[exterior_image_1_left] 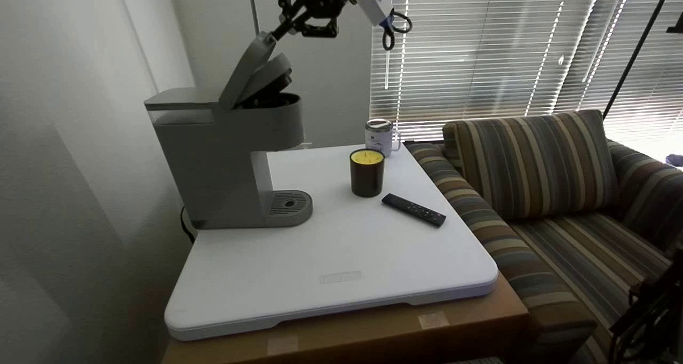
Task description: Open the coffee machine chamber
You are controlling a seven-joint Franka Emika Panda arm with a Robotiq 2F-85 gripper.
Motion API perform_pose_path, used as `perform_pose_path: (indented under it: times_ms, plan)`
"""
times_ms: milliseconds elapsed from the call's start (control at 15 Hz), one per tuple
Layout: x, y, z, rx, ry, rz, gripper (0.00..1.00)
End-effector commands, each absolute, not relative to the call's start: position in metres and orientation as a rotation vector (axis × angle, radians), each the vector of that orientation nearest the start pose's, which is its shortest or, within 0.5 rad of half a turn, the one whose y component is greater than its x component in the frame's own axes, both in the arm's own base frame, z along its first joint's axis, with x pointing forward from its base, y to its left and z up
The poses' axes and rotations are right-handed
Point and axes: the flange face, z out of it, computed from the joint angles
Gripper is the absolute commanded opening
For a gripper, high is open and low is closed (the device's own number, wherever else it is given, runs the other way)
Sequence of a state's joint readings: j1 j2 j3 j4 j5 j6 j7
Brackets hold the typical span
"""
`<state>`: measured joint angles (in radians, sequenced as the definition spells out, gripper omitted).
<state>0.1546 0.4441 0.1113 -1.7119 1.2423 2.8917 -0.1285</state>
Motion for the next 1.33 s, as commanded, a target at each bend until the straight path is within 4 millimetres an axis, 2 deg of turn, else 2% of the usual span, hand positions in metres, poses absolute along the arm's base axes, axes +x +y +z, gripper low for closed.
perform_pose_path:
  times_ms: [0,1267]
  plan:
    - [0.693,0.127,0.387,-2.113,0.849,-0.676,0.00]
    - [0.703,0.160,0.398,-2.119,0.839,-0.687,0.00]
